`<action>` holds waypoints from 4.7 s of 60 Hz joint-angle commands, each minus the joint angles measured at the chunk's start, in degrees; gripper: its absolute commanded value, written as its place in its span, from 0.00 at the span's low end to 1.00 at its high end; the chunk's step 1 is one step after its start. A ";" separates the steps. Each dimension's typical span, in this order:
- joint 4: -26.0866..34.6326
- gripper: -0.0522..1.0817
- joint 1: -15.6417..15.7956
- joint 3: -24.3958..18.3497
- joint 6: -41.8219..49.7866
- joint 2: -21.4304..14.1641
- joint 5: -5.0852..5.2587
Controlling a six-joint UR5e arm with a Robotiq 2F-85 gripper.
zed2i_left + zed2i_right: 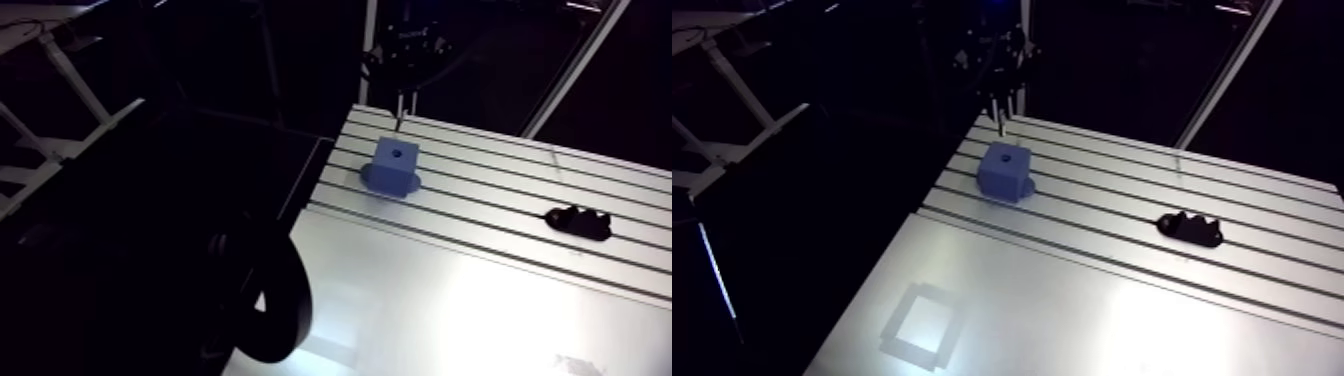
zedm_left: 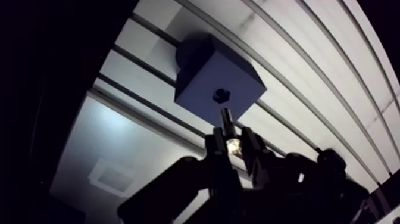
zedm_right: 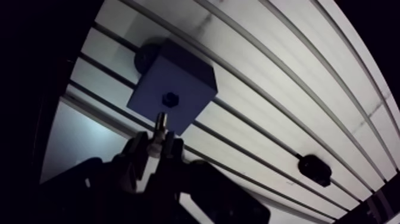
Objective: Pick up the M10 bolt and insert it into the hex recess until seated.
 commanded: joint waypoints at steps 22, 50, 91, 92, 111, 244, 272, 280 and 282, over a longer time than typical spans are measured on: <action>-0.46 1.00 0.02 1.17 0.08 0.10 -0.83; -2.84 1.00 0.03 1.78 -0.10 0.70 -0.92; -2.82 1.00 -0.06 1.78 -0.17 1.68 -0.75; -2.82 1.00 -0.06 1.78 -0.18 1.68 -0.75; -2.82 1.00 -0.06 1.87 -0.18 1.84 -0.57; -3.09 1.00 -0.23 2.22 -0.27 4.05 -0.57; -3.09 1.00 -0.23 2.21 -0.19 4.14 -0.66; -3.09 1.00 -0.16 2.22 -0.18 4.14 -0.66; -3.09 1.00 -0.15 2.22 -0.26 4.14 -0.66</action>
